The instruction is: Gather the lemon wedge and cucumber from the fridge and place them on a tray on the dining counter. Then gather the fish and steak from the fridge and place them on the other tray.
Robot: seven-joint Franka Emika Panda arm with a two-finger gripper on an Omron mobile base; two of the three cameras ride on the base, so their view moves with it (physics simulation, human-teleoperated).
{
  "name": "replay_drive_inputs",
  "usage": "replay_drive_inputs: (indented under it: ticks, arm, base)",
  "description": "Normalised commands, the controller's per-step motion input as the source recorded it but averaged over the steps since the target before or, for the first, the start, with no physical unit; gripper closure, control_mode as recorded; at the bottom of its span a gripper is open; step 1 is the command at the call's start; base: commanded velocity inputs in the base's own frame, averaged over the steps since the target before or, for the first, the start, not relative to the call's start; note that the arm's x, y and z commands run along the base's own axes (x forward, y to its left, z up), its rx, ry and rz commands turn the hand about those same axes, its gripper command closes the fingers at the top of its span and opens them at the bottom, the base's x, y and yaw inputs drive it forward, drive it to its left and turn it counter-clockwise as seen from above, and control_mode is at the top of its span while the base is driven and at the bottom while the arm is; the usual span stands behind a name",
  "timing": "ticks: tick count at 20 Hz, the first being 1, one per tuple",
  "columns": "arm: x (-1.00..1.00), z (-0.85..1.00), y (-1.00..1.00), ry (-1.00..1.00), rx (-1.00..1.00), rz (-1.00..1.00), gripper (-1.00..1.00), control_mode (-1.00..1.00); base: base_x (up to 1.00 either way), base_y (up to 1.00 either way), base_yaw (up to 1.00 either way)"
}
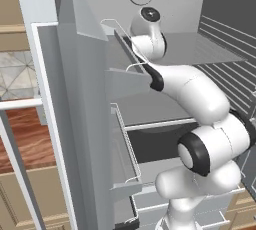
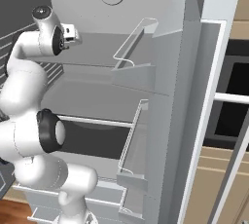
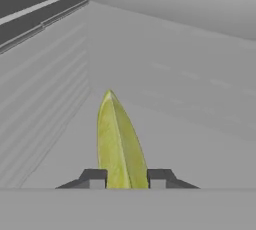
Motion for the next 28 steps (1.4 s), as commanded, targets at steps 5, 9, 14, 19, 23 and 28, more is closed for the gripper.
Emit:
replay_drive_inputs:
  ticks: [5,9,14,19,23,28]
  arm:
    - [-0.39,0.01,-0.33,-0.09,0.00,0.00,1.00,-1.00]
    - [-0.59,0.29,-0.34,-0.02,0.00,-0.02,1.00,-1.00]
    - [-0.60,0.38,-0.33,0.00,0.00,-0.03,1.00,-1.00]
    - [-0.67,0.29,-0.30,0.00,0.00,-0.05,1.00,-1.00]
    - [-0.84,0.16,-0.28,0.00,0.00,-0.06,1.00,-1.00]
    - [-0.98,0.10,-0.23,0.00,0.00,-0.08,1.00,-1.00]
  base:
    - [0.00,0.00,0.00]
    - [0.00,0.00,0.00]
    - [0.00,0.00,0.00]
    - [0.00,0.00,0.00]
    - [0.00,0.00,0.00]
    - [0.00,0.00,0.00]
